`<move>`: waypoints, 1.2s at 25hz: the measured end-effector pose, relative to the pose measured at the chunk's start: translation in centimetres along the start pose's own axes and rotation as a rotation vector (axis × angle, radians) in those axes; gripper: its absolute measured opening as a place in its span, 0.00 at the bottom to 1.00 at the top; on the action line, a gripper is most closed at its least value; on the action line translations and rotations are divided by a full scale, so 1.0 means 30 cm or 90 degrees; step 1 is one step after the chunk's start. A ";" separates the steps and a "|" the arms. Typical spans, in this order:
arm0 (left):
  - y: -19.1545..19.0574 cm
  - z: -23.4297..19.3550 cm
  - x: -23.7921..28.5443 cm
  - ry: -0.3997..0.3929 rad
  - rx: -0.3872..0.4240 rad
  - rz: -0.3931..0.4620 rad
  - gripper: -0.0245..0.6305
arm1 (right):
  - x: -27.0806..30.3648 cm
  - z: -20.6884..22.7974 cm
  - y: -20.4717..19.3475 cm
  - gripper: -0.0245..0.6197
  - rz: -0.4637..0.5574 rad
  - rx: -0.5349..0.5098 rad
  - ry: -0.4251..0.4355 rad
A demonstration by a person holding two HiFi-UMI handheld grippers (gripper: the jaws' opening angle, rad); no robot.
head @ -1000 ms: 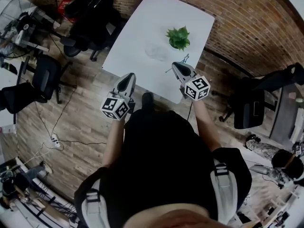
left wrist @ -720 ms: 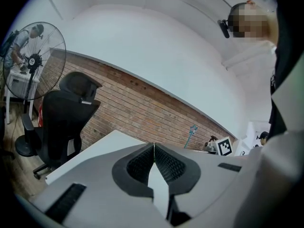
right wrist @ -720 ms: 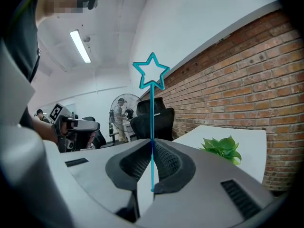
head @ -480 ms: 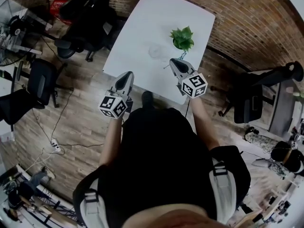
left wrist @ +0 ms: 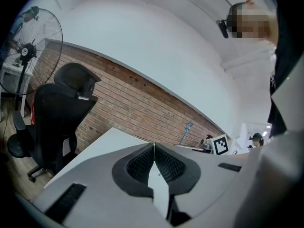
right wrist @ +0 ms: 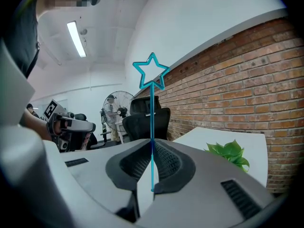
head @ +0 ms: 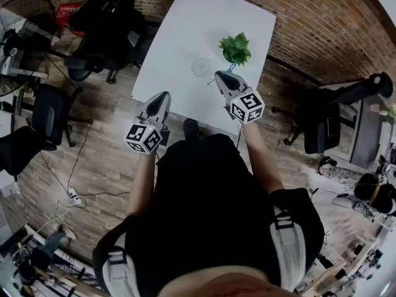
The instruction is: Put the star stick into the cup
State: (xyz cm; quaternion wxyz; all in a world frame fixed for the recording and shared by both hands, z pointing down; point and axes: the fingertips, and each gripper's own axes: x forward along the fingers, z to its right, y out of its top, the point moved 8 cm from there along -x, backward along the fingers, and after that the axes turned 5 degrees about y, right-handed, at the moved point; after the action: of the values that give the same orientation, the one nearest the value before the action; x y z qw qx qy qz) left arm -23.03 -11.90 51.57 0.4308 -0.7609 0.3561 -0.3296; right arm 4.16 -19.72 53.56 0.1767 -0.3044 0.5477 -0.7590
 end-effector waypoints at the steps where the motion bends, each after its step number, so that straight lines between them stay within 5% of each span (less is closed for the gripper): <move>1: 0.001 -0.004 0.007 -0.003 0.001 -0.002 0.08 | 0.009 0.003 0.005 0.05 0.001 -0.003 -0.001; 19: 0.014 -0.085 0.009 0.008 -0.001 -0.014 0.08 | 0.163 0.062 0.039 0.05 -0.001 -0.024 -0.005; 30: 0.012 -0.119 0.025 0.013 -0.004 -0.025 0.08 | 0.253 0.120 -0.072 0.05 -0.074 -0.033 -0.016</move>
State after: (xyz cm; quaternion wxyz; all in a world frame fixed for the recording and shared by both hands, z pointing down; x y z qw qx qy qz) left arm -25.60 -14.16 52.87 0.4184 -0.7655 0.3467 -0.3447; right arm 0.94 -26.17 58.40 0.1314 -0.3495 0.5462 -0.7499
